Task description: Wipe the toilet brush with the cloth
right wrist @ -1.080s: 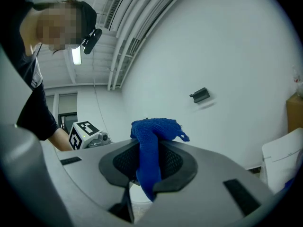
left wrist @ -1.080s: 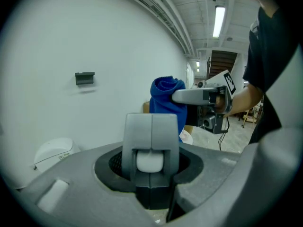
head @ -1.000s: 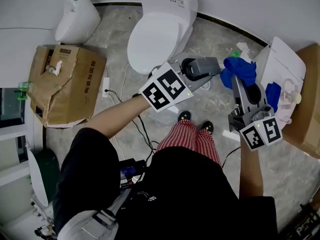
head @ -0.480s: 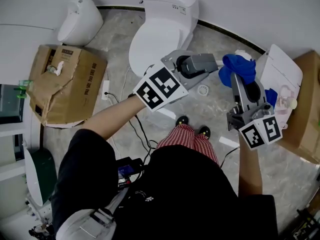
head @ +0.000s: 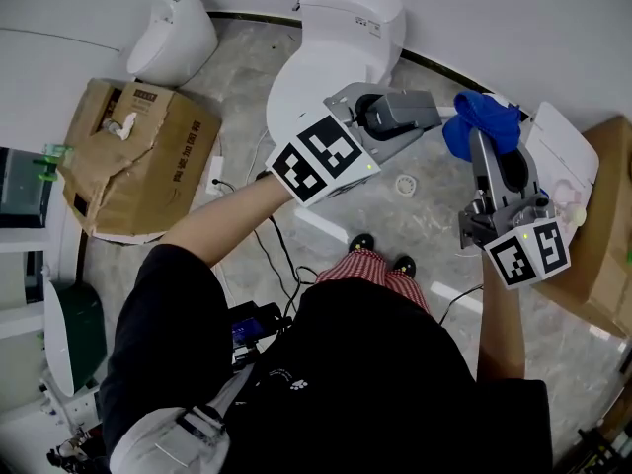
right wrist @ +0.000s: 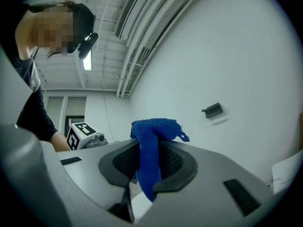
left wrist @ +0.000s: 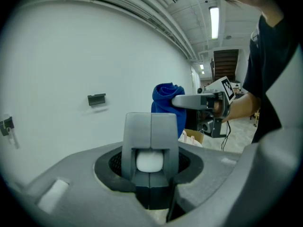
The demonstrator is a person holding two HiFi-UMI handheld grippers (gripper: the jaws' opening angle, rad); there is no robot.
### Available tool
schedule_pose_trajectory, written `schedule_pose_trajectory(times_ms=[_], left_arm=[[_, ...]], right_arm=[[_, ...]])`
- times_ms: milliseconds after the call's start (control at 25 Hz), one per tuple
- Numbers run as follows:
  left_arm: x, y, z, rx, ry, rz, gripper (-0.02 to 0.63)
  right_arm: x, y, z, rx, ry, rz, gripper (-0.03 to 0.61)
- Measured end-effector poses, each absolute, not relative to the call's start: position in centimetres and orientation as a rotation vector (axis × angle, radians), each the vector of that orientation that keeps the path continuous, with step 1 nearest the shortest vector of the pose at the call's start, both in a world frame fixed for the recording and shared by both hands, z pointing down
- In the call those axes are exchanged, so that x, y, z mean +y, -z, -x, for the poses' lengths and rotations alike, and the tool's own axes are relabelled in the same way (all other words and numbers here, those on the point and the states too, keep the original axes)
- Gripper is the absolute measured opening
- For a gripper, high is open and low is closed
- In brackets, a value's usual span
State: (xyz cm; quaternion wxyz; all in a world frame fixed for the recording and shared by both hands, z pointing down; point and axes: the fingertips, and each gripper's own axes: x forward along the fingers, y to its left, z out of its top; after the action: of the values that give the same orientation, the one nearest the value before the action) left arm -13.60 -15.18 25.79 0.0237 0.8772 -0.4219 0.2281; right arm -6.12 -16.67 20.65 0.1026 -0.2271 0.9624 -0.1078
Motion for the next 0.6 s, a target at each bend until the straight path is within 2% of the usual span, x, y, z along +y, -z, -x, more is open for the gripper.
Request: schedule_pose_trajectory(times_ms=[600], left_arm=[[-14.3, -20.0, 13.8, -1.427, -0.564, -2.77, 0.166]], right_arm=[[-15.2, -15.0, 6.5, 2.815, 0.18, 0.594, 0.078]])
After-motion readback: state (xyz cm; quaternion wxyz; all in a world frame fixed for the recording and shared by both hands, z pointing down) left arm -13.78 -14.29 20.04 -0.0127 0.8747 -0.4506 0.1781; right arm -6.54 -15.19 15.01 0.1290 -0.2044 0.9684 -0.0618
